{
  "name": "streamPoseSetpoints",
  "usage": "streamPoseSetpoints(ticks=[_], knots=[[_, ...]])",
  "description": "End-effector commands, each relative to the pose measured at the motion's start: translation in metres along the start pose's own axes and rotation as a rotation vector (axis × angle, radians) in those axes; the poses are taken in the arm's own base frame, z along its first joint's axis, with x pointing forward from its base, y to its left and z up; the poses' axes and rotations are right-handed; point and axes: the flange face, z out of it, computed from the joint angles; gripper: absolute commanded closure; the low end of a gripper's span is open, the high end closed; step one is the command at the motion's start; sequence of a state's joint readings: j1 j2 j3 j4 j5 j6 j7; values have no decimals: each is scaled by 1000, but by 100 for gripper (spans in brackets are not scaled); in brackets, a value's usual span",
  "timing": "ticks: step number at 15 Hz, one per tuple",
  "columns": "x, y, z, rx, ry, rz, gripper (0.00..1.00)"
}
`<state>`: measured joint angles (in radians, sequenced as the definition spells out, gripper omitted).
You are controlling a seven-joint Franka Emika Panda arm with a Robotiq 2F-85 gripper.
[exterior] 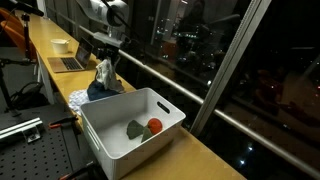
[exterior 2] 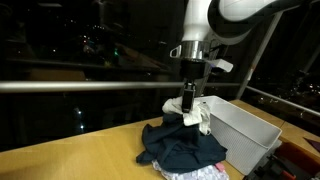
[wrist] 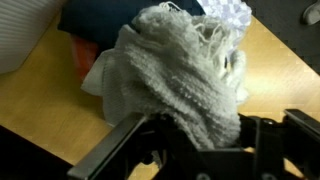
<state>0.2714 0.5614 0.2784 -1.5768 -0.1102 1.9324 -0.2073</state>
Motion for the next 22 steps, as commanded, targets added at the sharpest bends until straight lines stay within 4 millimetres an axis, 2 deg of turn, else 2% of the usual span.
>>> streamPoseSetpoints(ticks=[1,5,8,11,16,20,22], knots=[[-28,-1,-24,-5,19,-13,28],[-63,21,-52,-114,52,-15,0],[-91,48,-63,-207,72,-17,0],[-115,72,-64,-287,94,-11,0],[-145,110,-42,-361,125,6,0],[-160,139,-23,-362,151,32,0],[-169,154,-21,-351,173,43,0]])
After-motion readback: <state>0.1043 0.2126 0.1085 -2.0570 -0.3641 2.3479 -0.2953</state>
